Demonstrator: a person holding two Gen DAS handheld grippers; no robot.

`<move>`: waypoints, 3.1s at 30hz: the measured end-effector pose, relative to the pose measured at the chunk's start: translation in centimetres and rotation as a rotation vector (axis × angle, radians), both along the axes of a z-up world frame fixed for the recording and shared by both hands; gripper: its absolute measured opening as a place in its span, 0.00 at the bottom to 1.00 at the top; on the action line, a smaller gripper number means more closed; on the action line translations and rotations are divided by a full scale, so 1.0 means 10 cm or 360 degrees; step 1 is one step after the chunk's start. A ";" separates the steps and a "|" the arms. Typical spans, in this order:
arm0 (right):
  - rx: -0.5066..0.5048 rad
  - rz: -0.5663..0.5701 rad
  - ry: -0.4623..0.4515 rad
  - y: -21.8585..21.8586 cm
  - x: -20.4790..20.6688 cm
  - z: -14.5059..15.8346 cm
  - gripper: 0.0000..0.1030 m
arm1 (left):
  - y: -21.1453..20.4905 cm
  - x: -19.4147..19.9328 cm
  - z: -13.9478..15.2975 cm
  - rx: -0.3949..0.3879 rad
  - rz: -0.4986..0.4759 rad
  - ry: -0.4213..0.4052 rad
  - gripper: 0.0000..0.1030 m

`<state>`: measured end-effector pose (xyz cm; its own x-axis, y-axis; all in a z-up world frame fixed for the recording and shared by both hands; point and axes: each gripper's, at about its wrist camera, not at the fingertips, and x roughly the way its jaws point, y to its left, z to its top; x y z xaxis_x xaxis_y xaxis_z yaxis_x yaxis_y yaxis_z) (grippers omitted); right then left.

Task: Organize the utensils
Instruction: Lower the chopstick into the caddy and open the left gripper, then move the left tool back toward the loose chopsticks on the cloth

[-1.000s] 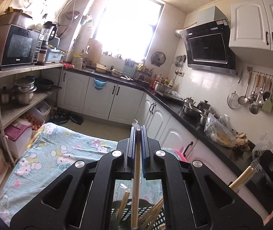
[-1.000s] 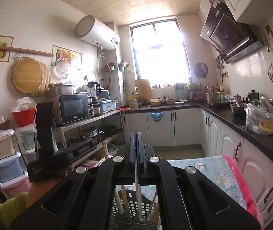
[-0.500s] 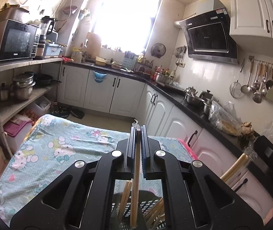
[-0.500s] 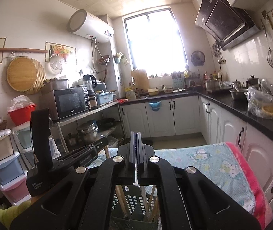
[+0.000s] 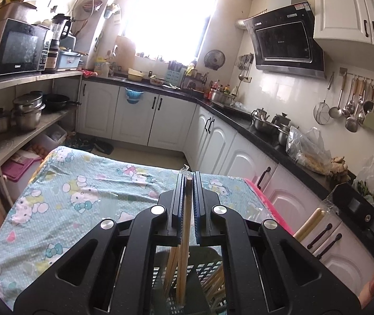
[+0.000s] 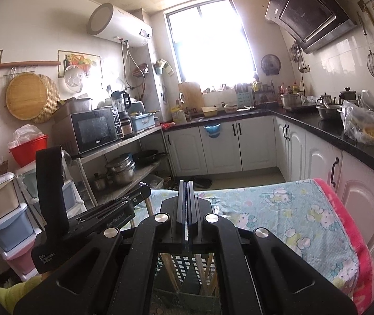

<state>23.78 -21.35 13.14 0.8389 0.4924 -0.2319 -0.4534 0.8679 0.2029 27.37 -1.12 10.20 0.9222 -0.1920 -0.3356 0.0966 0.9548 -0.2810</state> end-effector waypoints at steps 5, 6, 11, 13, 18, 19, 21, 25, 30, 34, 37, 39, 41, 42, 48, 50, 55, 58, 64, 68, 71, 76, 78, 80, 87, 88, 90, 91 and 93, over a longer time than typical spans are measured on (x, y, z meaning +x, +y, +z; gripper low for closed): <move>-0.0006 -0.0006 0.0044 -0.01 0.00 -0.04 0.02 | 0.00 -0.01 -0.04 0.0003 -0.0008 0.0036 0.11; -0.0008 -0.0013 0.0047 -0.01 -0.01 -0.05 0.02 | 0.01 -0.01 -0.04 0.0006 -0.0003 0.0044 0.18; -0.0014 -0.0035 0.0056 -0.07 -0.04 -0.07 0.11 | 0.03 -0.05 -0.08 -0.0010 -0.0008 0.0078 0.29; -0.0009 -0.0047 0.0054 -0.10 -0.06 -0.08 0.23 | 0.04 -0.06 -0.08 -0.0012 -0.0006 0.0086 0.35; 0.0029 -0.0098 0.0048 -0.21 -0.13 -0.11 0.43 | 0.06 -0.15 -0.09 -0.0031 -0.0010 0.0088 0.51; 0.0027 -0.0103 0.0049 -0.22 -0.14 -0.12 0.45 | 0.06 -0.16 -0.08 -0.0035 -0.0011 0.0088 0.54; 0.0028 -0.0121 0.0062 -0.25 -0.16 -0.13 0.48 | 0.07 -0.19 -0.08 -0.0039 -0.0012 0.0087 0.60; 0.0022 -0.0153 0.0057 -0.32 -0.22 -0.15 0.59 | 0.10 -0.26 -0.08 -0.0067 -0.0016 0.0091 0.76; -0.0011 -0.0179 0.0049 -0.36 -0.30 -0.19 0.65 | 0.13 -0.33 -0.10 -0.0086 -0.0018 0.0103 0.89; -0.0020 -0.0186 0.0061 -0.38 -0.35 -0.25 0.66 | 0.15 -0.40 -0.12 -0.0098 -0.0026 0.0110 0.89; -0.0031 -0.0184 0.0087 -0.39 -0.39 -0.30 0.67 | 0.17 -0.45 -0.15 -0.0101 -0.0029 0.0118 0.89; -0.0037 -0.0183 0.0097 -0.39 -0.41 -0.33 0.67 | 0.17 -0.48 -0.18 -0.0100 -0.0028 0.0126 0.90; -0.0043 -0.0184 0.0111 -0.40 -0.44 -0.37 0.67 | 0.19 -0.51 -0.20 -0.0104 -0.0030 0.0134 0.89; -0.0046 -0.0183 0.0119 -0.40 -0.46 -0.39 0.67 | 0.19 -0.52 -0.21 -0.0103 -0.0034 0.0137 0.90; -0.0059 -0.0182 0.0166 -0.40 -0.53 -0.52 0.68 | 0.22 -0.63 -0.29 -0.0102 -0.0045 0.0161 0.89; -0.0067 -0.0182 0.0173 -0.40 -0.55 -0.54 0.68 | 0.23 -0.67 -0.30 -0.0099 -0.0048 0.0160 0.90; -0.0077 -0.0173 0.0194 -0.39 -0.62 -0.60 0.68 | 0.24 -0.78 -0.32 -0.0103 -0.0054 0.0149 0.90; -0.0084 -0.0163 0.0205 -0.38 -0.65 -0.63 0.68 | 0.23 -0.85 -0.32 -0.0099 -0.0059 0.0144 0.90; -0.0101 -0.0143 0.0222 -0.35 -0.73 -0.69 0.68 | 0.23 -0.98 -0.37 -0.0096 -0.0074 0.0153 0.90; -0.0109 -0.0139 0.0235 -0.35 -0.76 -0.73 0.68 | 0.24 -1.06 -0.40 -0.0092 -0.0070 0.0158 0.90; -0.0116 -0.0136 0.0249 -0.34 -0.80 -0.76 0.68 | 0.25 -1.10 -0.42 -0.0093 -0.0063 0.0161 0.90; -0.0129 -0.0140 0.0273 -0.36 -0.82 -0.82 0.68 | 0.28 -1.18 -0.47 -0.0093 -0.0056 0.0180 0.90; -0.0136 -0.0143 0.0284 -0.36 -0.84 -0.85 0.68 | 0.28 -1.21 -0.51 -0.0100 -0.0052 0.0194 0.90; -0.0141 -0.0143 0.0295 -0.38 -0.84 -0.88 0.68 | 0.28 -1.24 -0.57 -0.0109 -0.0056 0.0215 0.90; -0.0149 -0.0134 0.0332 -0.40 -0.86 -0.97 0.68 | 0.28 -1.29 -0.73 -0.0091 -0.0045 0.0287 0.90; -0.0153 -0.0133 0.0336 -0.40 -0.87 -0.99 0.68 | 0.28 -1.30 -0.76 -0.0088 -0.0045 0.0298 0.90; -0.0161 -0.0125 0.0348 -0.40 -0.87 -1.02 0.68 | 0.28 -1.32 -0.80 -0.0079 -0.0042 0.0321 0.90; -0.0165 -0.0122 0.0352 -0.40 -0.88 -1.03 0.68 | 0.29 -1.32 -0.83 -0.0079 -0.0041 0.0333 0.90; -0.0173 -0.0118 0.0361 -0.39 -0.89 -1.06 0.68 | 0.29 -1.34 -0.88 -0.0080 -0.0038 0.0358 0.90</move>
<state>14.84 -25.27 2.54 0.7924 0.3931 -0.4665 -0.3410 0.9195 0.1955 13.97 1.83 1.35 0.8203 -0.2347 -0.5215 0.0486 0.9372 -0.3454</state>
